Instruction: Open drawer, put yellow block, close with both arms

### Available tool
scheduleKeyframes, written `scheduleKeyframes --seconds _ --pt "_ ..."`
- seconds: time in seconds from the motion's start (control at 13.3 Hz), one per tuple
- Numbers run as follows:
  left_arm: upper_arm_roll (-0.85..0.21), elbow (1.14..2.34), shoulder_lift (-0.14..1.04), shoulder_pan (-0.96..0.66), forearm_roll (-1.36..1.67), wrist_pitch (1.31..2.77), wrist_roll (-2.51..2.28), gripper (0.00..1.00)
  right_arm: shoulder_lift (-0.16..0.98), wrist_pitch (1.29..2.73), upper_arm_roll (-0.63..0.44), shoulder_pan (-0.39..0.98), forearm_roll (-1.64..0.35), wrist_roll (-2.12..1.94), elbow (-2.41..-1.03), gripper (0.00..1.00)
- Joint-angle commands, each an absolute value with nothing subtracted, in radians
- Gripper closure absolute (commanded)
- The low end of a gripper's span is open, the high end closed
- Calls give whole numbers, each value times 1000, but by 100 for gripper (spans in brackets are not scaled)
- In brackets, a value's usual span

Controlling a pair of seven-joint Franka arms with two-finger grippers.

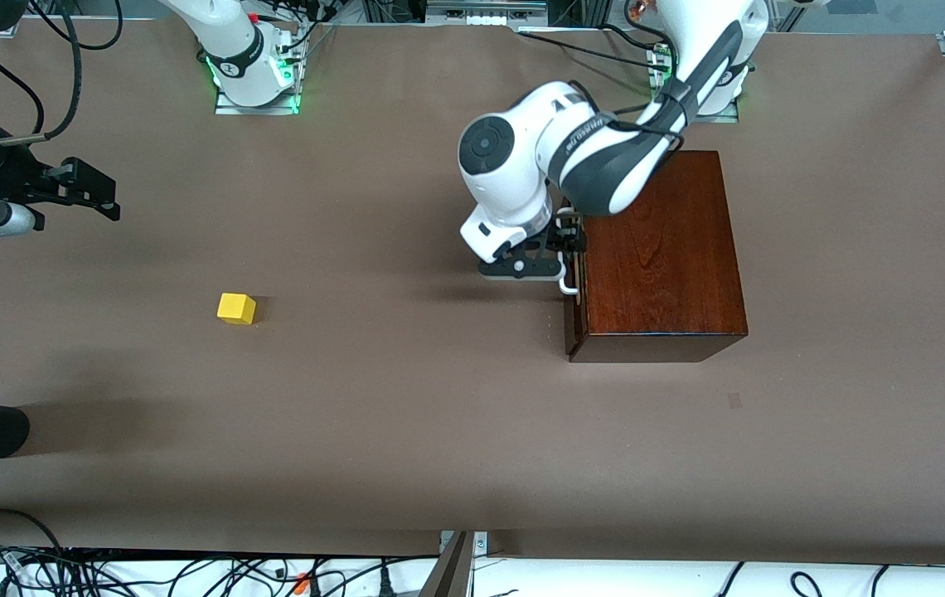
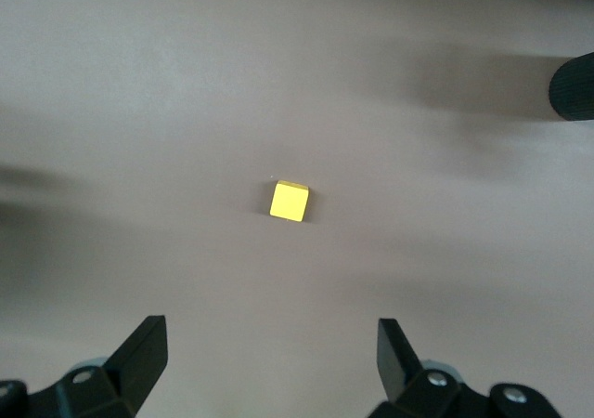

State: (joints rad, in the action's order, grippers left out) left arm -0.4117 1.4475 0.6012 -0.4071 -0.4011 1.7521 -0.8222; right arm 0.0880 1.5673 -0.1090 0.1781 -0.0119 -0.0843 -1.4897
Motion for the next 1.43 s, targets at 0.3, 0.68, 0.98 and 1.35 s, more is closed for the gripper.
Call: scheduleKeyframes --seconds 0.3,0.68,0.98,1.35 --pt "-413 1477 649 -408 -483 1813 -974 0 89 1559 -107 178 -32 -98 -1477 0" --pt "-414 1477 680 -423 -509 1815 -1023 0 87 1565 -112 176 -25 -100 -1477 0" --pt "-420 1474 686 -428 -509 1815 -1023 0 103 1591 -117 166 -29 -83 -1474 0" --pt "-422 1462 693 -468 -489 1835 -1035 0 127 1624 -120 160 -28 -97 -1476 0"
